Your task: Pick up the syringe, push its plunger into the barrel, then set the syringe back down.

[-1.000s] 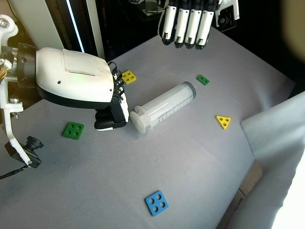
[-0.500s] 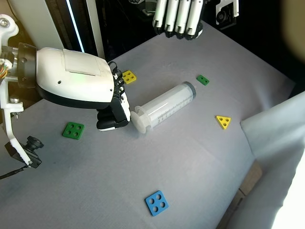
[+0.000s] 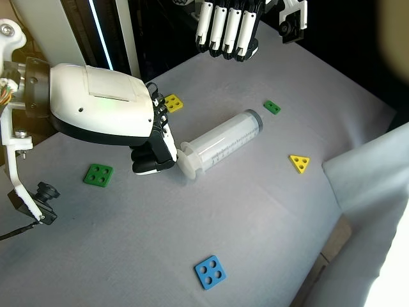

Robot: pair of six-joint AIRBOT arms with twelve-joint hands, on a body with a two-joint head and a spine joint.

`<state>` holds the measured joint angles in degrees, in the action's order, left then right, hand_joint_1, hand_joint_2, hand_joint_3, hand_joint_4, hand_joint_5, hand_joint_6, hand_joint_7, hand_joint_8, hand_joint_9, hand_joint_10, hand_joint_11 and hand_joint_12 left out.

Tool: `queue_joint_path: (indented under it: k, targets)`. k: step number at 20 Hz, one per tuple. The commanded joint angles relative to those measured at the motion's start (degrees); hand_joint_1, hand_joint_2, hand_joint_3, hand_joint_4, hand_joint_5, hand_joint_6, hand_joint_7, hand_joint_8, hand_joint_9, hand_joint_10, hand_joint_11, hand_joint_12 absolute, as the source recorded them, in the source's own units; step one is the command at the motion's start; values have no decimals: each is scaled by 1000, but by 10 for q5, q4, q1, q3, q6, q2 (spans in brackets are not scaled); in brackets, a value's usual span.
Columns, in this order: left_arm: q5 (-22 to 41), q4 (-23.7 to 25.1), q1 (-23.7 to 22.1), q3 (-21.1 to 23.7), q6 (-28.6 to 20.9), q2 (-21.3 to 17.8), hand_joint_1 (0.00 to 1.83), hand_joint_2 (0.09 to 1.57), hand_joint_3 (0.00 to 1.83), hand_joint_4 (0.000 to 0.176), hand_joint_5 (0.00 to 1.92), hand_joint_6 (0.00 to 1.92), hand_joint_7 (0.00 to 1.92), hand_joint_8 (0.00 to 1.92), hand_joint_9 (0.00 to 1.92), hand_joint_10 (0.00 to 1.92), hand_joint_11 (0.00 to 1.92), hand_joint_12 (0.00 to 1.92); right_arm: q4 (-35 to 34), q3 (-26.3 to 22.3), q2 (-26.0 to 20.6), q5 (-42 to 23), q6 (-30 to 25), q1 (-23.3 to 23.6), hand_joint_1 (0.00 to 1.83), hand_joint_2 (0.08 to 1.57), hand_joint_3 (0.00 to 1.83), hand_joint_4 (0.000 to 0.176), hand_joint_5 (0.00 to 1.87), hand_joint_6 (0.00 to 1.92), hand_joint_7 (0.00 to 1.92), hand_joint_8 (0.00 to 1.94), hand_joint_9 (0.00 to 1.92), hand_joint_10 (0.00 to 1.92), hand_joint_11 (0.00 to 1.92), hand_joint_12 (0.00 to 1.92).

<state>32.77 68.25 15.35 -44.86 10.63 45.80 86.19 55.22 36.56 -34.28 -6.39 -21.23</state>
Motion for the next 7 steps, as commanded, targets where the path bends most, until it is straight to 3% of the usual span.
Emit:
queue_joint_path:
  k: [1, 7]
  targets:
    - [26, -37, -3, 2, 10, 0, 528, 1571, 13, 0, 846, 1921, 957, 1921, 979, 1921, 1048, 1921, -32, -2, -1, -11, 2, 8, 182, 1571, 115, 0, 940, 1921, 976, 1941, 916, 1921, 913, 1921]
    - [26, -46, -1, 3, 10, 1, 510, 1571, 16, 0, 841, 1921, 948, 1921, 971, 1921, 1046, 1921, -32, -2, -1, -11, 3, 8, 174, 1571, 108, 0, 931, 1921, 967, 1941, 912, 1921, 922, 1921]
